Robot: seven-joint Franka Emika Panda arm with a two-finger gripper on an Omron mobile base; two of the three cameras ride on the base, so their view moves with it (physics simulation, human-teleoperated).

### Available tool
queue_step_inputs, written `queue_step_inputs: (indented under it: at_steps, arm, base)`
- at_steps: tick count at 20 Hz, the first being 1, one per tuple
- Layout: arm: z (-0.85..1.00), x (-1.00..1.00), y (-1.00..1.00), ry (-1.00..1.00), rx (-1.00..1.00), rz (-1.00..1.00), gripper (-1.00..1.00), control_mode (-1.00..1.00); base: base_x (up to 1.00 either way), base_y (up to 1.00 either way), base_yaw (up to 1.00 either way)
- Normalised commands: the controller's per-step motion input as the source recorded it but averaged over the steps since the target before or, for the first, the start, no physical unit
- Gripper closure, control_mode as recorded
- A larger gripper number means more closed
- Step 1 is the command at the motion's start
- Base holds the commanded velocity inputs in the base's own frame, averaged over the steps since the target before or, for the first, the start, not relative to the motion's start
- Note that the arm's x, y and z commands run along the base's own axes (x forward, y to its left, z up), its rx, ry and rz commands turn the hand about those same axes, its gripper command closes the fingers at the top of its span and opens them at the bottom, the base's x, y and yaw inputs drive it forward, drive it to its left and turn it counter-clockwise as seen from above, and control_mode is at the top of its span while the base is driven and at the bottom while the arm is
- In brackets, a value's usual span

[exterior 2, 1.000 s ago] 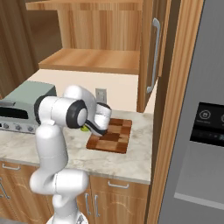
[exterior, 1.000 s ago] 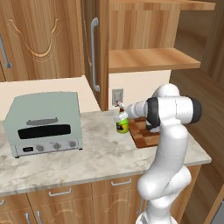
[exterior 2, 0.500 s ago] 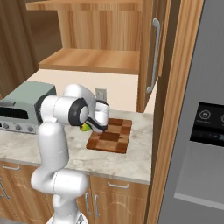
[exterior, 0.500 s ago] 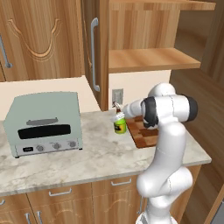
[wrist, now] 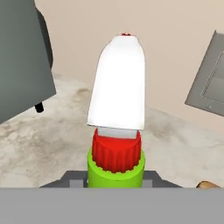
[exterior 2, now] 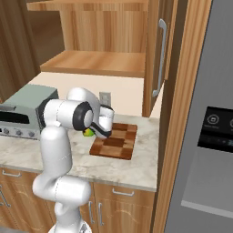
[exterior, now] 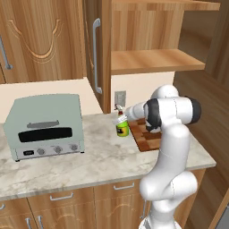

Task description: Grab the spray bottle from the cabinet, then place it next to the cutting board for sanitizing. Then grab the dish brush from the countertop next to the sink and place it next to the cutting board.

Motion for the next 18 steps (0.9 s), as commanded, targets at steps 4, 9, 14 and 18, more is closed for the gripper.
queue_step_inputs:
  at_steps: [4, 9, 14, 18]
  arm:
    - [-0.05, -0.43, 0.00, -0.04, 0.00, 0.00, -1.00, -1.00]
    - [0.00, -0.43, -0.07, 0.00, 0.00, 0.00, -1.00, -1.00]
    - [0.00, -0.34, -0.03, 0.00, 0.00, -0.01, -1.00, -1.00]
    - [0.00, -0.40, -0.22, 0.04, 0.00, -0.08, -1.00, -1.00]
  base:
    - [0.00, 0.00, 0.00]
    - [0.00, 0.00, 0.00]
    - [0.00, 0.00, 0.00]
    - [0.00, 0.00, 0.00]
